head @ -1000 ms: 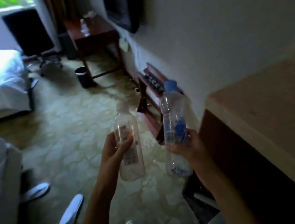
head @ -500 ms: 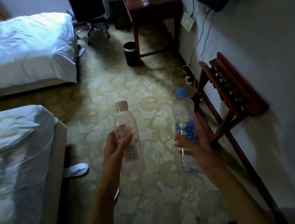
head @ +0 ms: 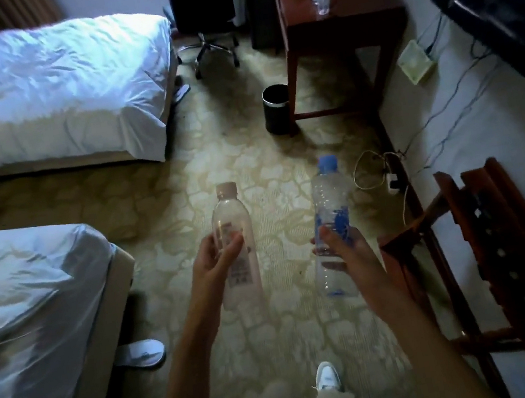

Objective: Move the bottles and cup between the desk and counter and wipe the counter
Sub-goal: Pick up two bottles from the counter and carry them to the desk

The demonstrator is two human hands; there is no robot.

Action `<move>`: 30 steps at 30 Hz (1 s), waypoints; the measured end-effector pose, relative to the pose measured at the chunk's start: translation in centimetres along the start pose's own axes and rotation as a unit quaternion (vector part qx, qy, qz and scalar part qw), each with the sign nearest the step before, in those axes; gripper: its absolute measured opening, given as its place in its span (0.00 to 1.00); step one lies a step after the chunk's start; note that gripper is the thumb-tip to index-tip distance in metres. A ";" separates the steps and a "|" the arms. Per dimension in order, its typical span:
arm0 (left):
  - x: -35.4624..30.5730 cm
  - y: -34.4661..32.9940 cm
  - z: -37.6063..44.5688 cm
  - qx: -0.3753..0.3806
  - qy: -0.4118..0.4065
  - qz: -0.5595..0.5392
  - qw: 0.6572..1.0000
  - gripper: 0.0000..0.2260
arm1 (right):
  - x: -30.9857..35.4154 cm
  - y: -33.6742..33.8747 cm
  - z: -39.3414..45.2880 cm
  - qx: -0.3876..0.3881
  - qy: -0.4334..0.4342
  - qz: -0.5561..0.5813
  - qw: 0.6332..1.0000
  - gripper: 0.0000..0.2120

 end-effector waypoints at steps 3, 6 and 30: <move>-2.1 0.4 6.0 -0.007 -0.004 -0.007 1.000 0.21 | 3.1 -2.9 7.0 0.023 -0.002 0.001 1.000 0.11; -1.4 1.6 13.5 -0.028 0.017 -0.014 0.999 0.19 | 3.1 -6.7 15.0 0.051 -0.029 -0.011 0.998 0.14; -16.9 -1.7 86.5 0.090 0.021 0.038 0.995 0.20 | 24.6 -20.3 79.0 -0.053 0.005 0.064 0.997 0.37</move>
Point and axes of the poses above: each hand's wrist, its own z-axis towards the middle knuckle, its own y-axis out of the back of the hand, x = y × z, the point moved 10 cm from there along z, towards the middle knuckle, and after that the axes turned 6 degrees about z, right-handed, at the moved point
